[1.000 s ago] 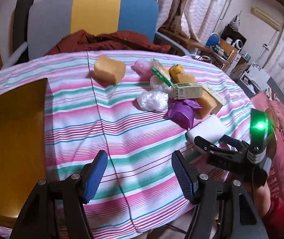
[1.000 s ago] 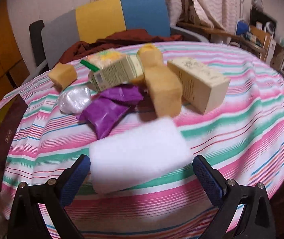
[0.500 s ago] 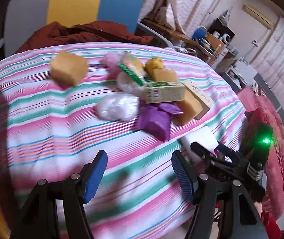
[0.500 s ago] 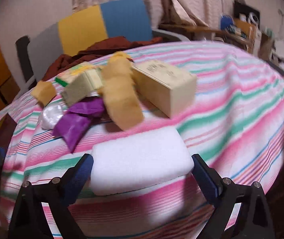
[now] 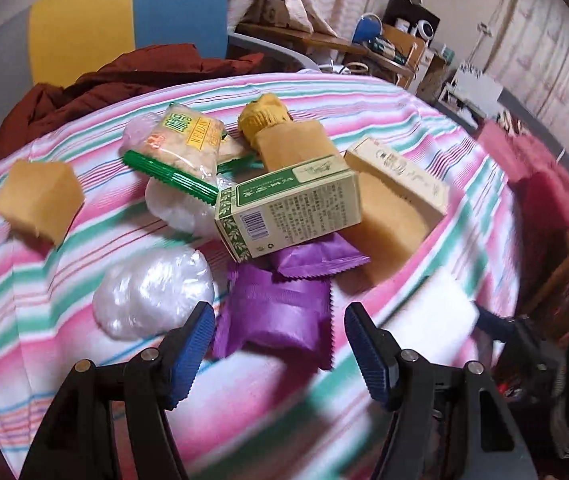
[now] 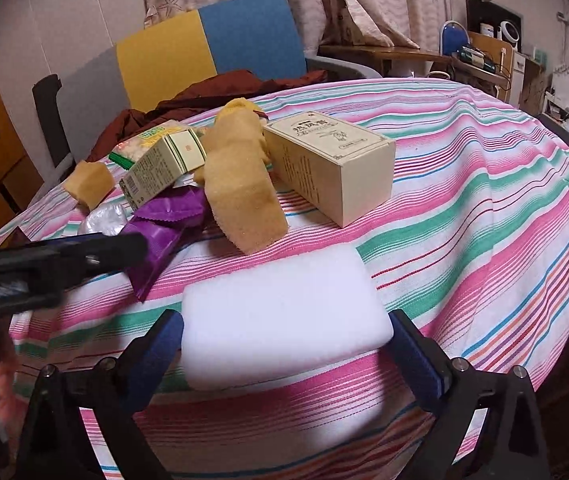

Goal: Organize objects
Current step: 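Grasp the white foam block with the right tool, then grasp a purple snack packet with the left tool while the right holds foam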

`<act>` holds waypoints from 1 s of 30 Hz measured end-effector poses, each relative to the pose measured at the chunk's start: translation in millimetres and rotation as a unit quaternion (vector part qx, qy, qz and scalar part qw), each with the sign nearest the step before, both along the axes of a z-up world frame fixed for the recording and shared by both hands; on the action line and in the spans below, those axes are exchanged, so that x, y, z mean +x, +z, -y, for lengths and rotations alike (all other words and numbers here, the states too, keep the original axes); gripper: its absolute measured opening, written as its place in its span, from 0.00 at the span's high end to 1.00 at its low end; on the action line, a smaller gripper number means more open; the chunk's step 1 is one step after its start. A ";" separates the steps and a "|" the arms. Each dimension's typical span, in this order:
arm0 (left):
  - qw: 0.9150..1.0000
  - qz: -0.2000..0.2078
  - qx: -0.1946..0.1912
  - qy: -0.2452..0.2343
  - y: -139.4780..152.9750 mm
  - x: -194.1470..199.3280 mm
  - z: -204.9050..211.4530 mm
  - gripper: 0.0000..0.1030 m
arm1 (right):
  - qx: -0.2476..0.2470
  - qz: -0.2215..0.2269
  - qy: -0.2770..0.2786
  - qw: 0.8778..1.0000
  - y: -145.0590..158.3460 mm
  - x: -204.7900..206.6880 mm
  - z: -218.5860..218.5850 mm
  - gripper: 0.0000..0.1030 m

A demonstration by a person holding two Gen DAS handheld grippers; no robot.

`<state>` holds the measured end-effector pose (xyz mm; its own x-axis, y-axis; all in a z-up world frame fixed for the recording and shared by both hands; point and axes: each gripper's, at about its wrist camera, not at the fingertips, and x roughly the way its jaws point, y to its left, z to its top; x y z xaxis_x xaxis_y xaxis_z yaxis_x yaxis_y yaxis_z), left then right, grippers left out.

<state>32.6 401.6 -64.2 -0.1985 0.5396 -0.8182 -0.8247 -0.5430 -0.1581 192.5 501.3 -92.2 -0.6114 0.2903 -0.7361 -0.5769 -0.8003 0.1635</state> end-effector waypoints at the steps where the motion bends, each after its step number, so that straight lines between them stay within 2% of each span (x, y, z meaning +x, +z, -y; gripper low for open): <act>1: 1.000 -0.003 -0.003 -0.002 -3.6 -1.5 -1.3 0.33 | 0.001 0.000 0.000 1.000 -0.3 -0.2 0.0 0.02; 4: 1.000 -0.004 0.003 -0.004 -10.8 -5.4 -1.1 0.33 | 0.004 0.000 0.001 1.000 -1.2 -0.7 0.8 0.01; 6: 0.999 -0.017 0.025 -0.022 -12.1 -3.0 2.4 0.34 | 0.006 0.001 0.001 1.000 -1.5 -1.1 1.2 0.00; 9: 0.998 -0.054 0.024 -0.038 -16.2 5.3 6.3 0.40 | 0.009 0.000 0.000 1.000 -1.9 -1.3 1.4 0.00; 12: 0.995 -0.081 0.026 -0.050 -17.8 13.4 12.2 0.41 | 0.010 -0.002 -0.001 1.000 -2.0 -0.7 1.5 0.00; 19: 0.996 -0.060 0.060 -0.029 -16.9 8.0 34.5 0.43 | 0.010 -0.012 -0.006 1.000 0.2 2.3 2.4 0.06; 27: 0.994 -0.031 0.101 0.000 -20.7 11.8 62.2 0.43 | -0.004 -0.023 -0.005 1.000 6.1 2.6 2.7 0.06; 30: 0.993 -0.043 0.113 0.002 -21.4 18.6 70.6 0.43 | -0.003 -0.026 0.000 1.000 9.7 1.7 5.5 0.06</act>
<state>51.2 331.0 -85.6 -0.2638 0.7062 -0.6571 -0.8385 -0.5046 -0.2056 194.2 495.8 -82.5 -0.6497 0.2855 -0.7046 -0.5665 -0.7998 0.1983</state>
